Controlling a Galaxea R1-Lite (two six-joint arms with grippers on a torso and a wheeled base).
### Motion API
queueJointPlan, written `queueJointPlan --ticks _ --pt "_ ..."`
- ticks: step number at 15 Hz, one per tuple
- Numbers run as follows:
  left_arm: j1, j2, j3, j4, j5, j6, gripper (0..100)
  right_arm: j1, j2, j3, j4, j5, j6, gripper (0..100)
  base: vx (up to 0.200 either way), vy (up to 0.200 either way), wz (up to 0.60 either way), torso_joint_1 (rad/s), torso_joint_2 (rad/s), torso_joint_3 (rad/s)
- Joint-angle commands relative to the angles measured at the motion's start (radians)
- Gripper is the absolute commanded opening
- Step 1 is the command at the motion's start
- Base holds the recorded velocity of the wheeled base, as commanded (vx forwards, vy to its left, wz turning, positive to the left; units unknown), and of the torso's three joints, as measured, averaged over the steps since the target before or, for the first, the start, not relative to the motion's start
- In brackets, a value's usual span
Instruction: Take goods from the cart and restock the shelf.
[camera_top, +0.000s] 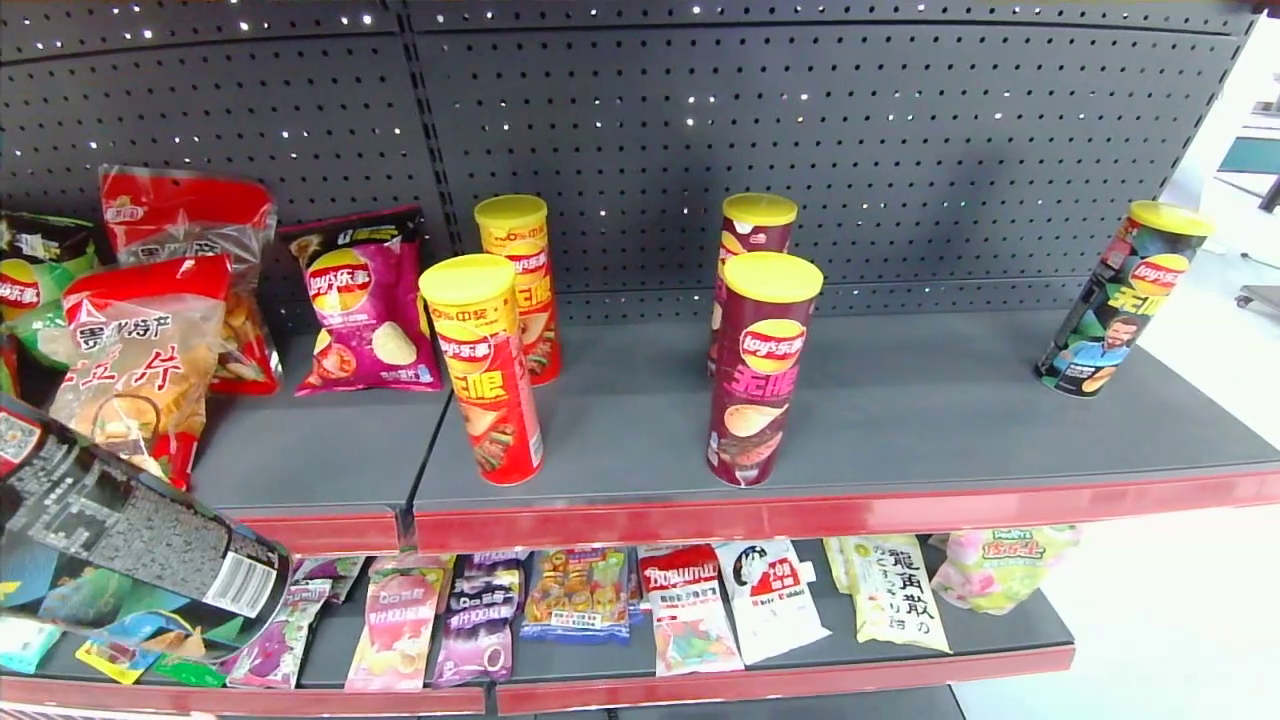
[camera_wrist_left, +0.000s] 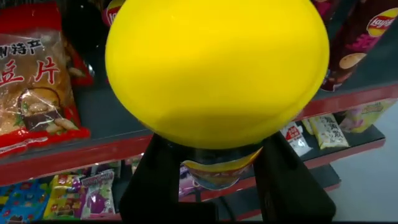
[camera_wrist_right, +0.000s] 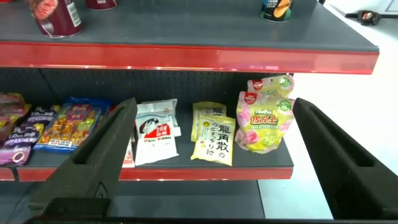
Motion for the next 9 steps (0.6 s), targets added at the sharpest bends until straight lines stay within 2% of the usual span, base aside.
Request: queueJointPlan --ticks 1,2,5,6,9 --pt "0.003 0.019 -0.002 0.000 0.012 0.007 0 0.001 0.001 0.000 0.000 -0.002 -0.002 100 0.000 0.000 0.00 0.000 0.00 0.000" --pt "0.005 0.021 -0.004 0.000 0.021 0.018 0 0.001 0.001 0.000 0.002 -0.002 -0.005 100 0.000 0.000 0.00 0.000 0.00 0.000" --pt "0.005 0.022 -0.011 0.000 0.116 0.073 0 0.001 0.001 0.000 0.000 0.001 -0.009 100 0.000 0.000 0.00 0.000 0.00 0.000" --pt "0.005 0.033 -0.011 -0.002 0.190 0.111 0 0.001 0.001 0.000 0.002 0.001 -0.011 100 0.000 0.000 0.00 0.000 0.00 0.000" --pt "0.005 0.044 0.016 0.010 0.213 0.113 0 0.001 0.001 -0.002 0.000 0.001 -0.011 100 0.000 0.000 0.00 0.000 0.00 0.000"
